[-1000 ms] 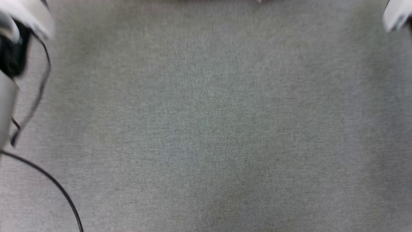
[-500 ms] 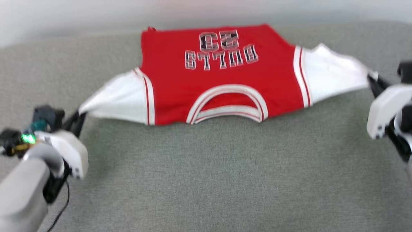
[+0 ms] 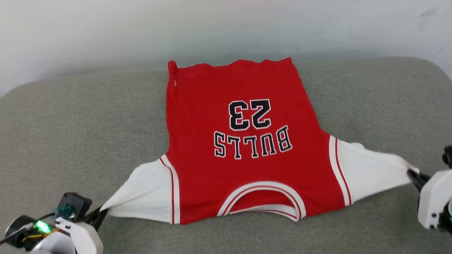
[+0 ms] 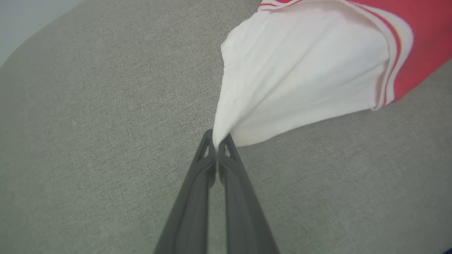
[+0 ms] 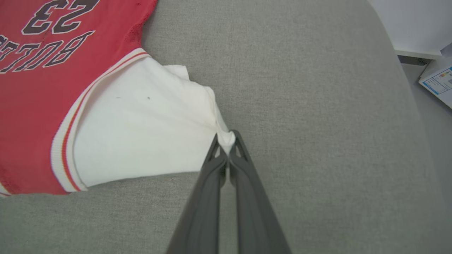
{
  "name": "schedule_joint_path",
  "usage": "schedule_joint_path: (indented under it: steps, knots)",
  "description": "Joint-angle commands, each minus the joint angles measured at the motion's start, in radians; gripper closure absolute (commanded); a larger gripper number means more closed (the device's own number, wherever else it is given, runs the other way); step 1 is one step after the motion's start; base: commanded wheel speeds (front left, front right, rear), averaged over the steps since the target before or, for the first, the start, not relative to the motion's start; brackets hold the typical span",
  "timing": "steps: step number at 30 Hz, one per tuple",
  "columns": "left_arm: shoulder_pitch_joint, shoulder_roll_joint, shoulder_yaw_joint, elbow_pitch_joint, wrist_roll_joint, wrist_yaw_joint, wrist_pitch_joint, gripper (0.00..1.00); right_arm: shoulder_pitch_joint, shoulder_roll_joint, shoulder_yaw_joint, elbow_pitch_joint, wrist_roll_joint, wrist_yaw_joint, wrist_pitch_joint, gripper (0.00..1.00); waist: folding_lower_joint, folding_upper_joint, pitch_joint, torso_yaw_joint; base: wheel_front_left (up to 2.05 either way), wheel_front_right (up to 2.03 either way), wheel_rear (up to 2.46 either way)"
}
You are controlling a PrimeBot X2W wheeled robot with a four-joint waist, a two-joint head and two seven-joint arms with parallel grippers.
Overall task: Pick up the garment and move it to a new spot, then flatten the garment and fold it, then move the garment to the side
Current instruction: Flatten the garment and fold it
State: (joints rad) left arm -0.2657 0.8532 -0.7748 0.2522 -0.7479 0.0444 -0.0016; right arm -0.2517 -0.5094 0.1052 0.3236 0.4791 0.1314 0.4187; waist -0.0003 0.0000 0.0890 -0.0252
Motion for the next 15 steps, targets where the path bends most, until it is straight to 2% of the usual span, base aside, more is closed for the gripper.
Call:
schedule_joint_path:
  steps: [1,8,15]
  knots:
    - [0.026,0.014,0.000,-0.015,-0.007,0.016,0.005,1.00,0.037,-0.010,-0.015,-0.023,0.012,-0.002,0.016,1.00,0.0003,0.0000,-0.004,-0.002,0.00,0.00,0.00]
    - [0.134,0.028,-0.020,-0.130,-0.048,0.066,0.035,1.00,0.212,0.022,-0.094,-0.151,0.018,-0.001,0.124,1.00,0.0003,0.0000,-0.005,-0.010,0.00,0.00,0.00]
    - [0.143,0.001,-0.014,-0.169,-0.059,0.093,0.022,1.00,0.250,0.048,-0.124,-0.192,-0.019,-0.001,0.144,1.00,0.0003,0.0000,0.010,-0.003,0.00,0.00,0.00]
